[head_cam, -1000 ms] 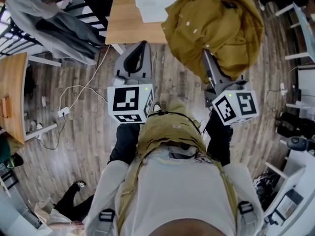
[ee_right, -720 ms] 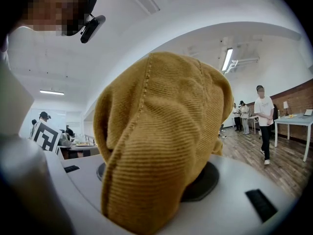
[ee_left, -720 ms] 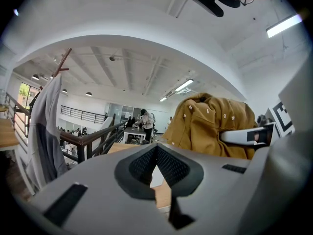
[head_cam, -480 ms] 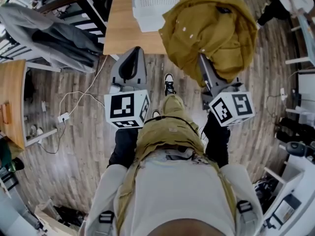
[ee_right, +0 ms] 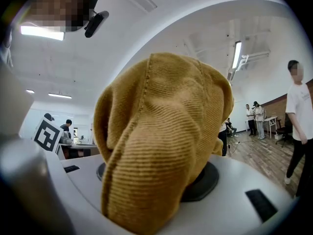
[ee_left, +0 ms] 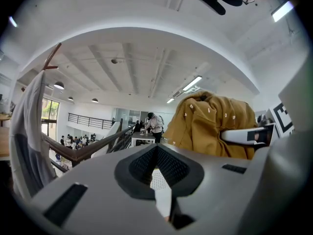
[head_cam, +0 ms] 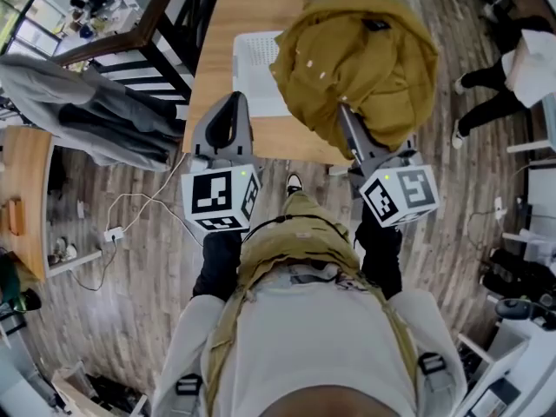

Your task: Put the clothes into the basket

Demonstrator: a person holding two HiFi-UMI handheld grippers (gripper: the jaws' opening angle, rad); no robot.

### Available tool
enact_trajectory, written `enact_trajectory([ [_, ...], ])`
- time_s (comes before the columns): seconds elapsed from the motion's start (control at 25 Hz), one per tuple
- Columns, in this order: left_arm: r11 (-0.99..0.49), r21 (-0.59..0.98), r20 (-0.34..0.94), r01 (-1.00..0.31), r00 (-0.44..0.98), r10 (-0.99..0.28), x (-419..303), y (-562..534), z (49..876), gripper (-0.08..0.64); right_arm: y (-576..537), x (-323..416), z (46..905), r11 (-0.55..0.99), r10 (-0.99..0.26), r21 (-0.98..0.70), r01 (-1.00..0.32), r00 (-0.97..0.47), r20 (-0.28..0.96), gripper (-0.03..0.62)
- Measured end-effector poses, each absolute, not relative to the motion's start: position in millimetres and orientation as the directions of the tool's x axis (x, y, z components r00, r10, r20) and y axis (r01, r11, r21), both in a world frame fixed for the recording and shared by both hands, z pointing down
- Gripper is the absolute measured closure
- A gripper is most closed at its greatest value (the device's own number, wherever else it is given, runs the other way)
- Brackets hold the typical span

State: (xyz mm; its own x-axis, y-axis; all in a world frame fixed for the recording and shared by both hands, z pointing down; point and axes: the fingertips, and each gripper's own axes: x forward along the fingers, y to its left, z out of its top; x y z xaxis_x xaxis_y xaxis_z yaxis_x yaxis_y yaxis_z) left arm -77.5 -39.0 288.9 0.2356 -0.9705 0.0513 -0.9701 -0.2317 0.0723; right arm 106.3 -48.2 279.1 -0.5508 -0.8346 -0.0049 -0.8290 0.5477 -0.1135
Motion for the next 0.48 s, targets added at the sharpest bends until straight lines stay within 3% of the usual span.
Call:
enact_trajectory([
  [0.48,-0.248,0.056,0.100,-0.967,0.252,-0.962,-50,-157,296,0.560,-159,120,289,0.566,-0.818,-0.137,-0.813,-0.574,0.025,0.365],
])
